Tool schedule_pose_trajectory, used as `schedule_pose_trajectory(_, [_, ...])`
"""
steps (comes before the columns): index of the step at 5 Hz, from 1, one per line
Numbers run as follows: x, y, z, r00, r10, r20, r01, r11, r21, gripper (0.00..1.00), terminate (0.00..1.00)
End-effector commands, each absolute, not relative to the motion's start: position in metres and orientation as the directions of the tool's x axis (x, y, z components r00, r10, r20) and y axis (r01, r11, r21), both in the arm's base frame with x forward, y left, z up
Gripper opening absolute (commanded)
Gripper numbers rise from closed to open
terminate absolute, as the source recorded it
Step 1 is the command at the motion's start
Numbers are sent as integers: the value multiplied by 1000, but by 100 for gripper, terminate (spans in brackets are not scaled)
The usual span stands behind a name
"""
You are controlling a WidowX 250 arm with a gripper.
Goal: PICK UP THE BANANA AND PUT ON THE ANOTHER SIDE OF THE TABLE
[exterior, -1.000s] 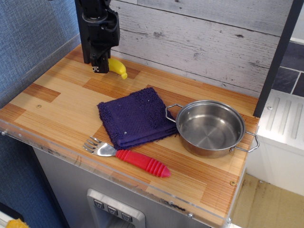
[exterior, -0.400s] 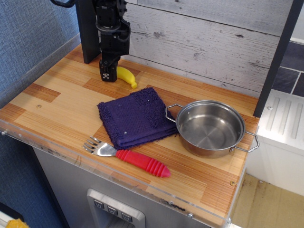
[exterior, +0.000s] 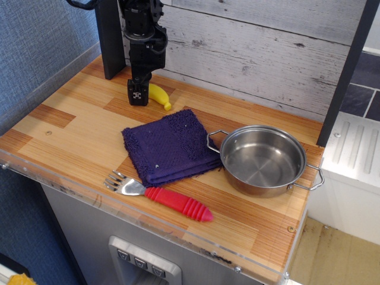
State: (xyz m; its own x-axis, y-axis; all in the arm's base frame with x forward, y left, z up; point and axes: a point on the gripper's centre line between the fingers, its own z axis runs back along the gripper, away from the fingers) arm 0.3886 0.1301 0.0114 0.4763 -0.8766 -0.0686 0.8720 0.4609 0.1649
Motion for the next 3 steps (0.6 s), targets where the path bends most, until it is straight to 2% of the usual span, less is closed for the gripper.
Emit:
schedule_pose_trajectory(1, [395, 133, 61, 459, -889, -12, 863, 442, 243, 100, 0])
schedule_pose_trajectory(3, [385, 141, 108, 461, -885, 66, 839, 459, 292, 100, 0])
